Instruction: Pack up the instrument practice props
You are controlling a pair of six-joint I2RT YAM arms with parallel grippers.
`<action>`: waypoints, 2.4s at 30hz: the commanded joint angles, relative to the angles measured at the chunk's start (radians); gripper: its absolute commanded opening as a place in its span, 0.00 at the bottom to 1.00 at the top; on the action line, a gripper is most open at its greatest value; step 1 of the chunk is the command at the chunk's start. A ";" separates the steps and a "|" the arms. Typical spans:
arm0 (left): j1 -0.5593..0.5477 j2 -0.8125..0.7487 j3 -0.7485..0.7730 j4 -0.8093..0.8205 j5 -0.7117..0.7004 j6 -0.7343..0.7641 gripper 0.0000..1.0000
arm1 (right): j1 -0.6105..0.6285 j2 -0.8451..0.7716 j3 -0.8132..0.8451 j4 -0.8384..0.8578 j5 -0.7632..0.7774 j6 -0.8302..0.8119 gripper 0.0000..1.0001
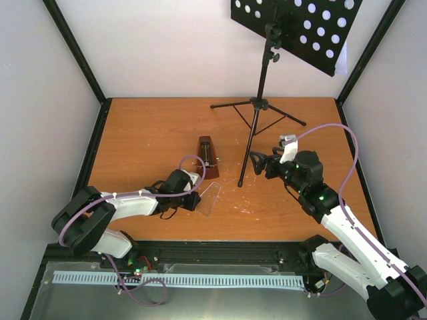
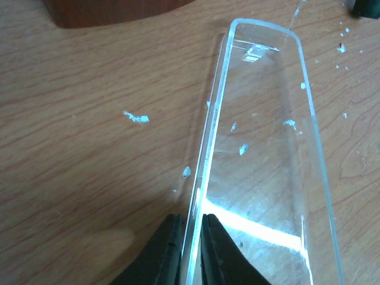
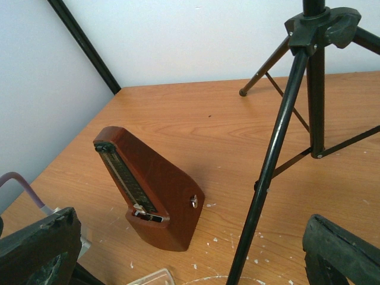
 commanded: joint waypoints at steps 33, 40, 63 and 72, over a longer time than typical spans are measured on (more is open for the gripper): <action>-0.012 -0.221 0.273 0.451 0.547 -0.463 0.00 | -0.154 0.097 0.097 0.230 -0.798 0.306 1.00; -0.012 -0.199 0.276 0.555 0.601 -0.506 0.00 | -0.139 0.125 0.075 0.454 -0.840 0.523 1.00; -0.011 -0.186 0.370 0.583 0.650 -0.511 0.00 | -0.038 0.138 0.170 0.521 -0.751 0.656 0.84; -0.012 -0.183 0.371 0.572 0.657 -0.507 0.00 | -0.021 0.144 0.169 0.560 -0.742 0.669 0.77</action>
